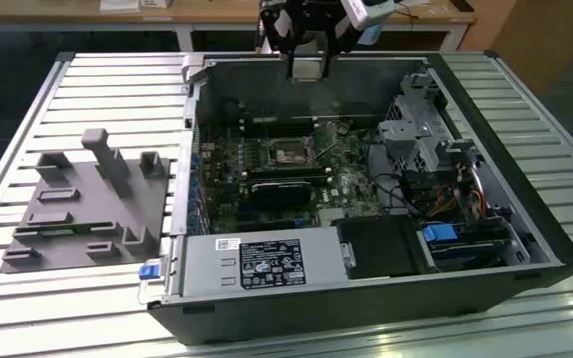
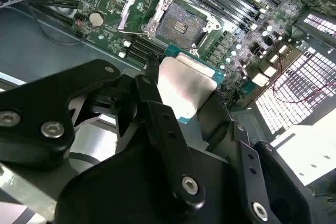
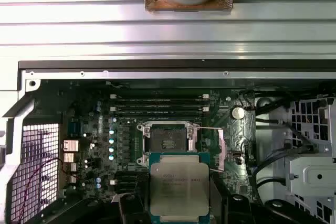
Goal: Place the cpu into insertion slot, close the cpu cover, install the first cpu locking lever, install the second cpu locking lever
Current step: 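Place the cpu into insertion slot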
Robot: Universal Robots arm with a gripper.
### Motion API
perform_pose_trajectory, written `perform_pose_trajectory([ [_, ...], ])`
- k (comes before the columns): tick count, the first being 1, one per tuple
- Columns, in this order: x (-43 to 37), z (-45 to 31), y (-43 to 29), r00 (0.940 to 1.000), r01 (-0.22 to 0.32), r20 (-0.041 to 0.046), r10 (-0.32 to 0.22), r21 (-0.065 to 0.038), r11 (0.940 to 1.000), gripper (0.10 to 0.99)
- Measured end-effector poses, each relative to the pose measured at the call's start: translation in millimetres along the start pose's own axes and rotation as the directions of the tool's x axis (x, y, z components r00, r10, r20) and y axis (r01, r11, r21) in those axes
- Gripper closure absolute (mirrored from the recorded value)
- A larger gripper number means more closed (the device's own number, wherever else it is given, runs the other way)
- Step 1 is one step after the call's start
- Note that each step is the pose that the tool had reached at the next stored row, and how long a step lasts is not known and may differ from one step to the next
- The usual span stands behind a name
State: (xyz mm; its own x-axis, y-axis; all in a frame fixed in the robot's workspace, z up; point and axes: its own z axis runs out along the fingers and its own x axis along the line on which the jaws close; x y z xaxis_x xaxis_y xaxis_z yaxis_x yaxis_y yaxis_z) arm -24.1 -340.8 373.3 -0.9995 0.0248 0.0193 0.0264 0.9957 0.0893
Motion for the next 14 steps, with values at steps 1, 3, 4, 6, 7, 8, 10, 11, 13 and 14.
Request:
perform_pose_trajectory([
  [1,0.0,0.0,0.0,1.0000,0.000,0.0000,0.000,0.000,1.0000,0.545],
  [3,0.0,0.0,0.0,1.0000,0.000,0.0000,0.000,0.000,1.0000,0.545],
  [4,0.0,0.0,0.0,1.0000,0.000,0.0000,0.000,0.000,1.0000,0.545],
  [6,0.0,0.0,0.0,1.0000,0.000,0.0000,0.000,0.000,1.0000,0.545],
  [7,0.0,0.1,0.0,1.0000,0.000,0.0000,0.000,0.000,1.0000,0.545],
  [8,0.0,0.4,0.0,1.0000,0.000,0.0001,0.000,0.000,1.0000,0.545],
  [10,-0.1,1.3,-0.1,1.0000,0.000,0.0004,0.000,0.000,1.0000,0.545],
  [11,-0.1,2.0,-0.2,1.0000,0.000,0.0007,0.000,0.000,1.0000,0.545],
  [13,-0.1,3.6,-0.3,1.0000,0.000,0.0012,0.000,0.000,1.0000,0.545],
  [14,-0.1,4.4,-0.4,1.0000,0.000,0.0014,0.000,0.000,1.0000,0.545],
])
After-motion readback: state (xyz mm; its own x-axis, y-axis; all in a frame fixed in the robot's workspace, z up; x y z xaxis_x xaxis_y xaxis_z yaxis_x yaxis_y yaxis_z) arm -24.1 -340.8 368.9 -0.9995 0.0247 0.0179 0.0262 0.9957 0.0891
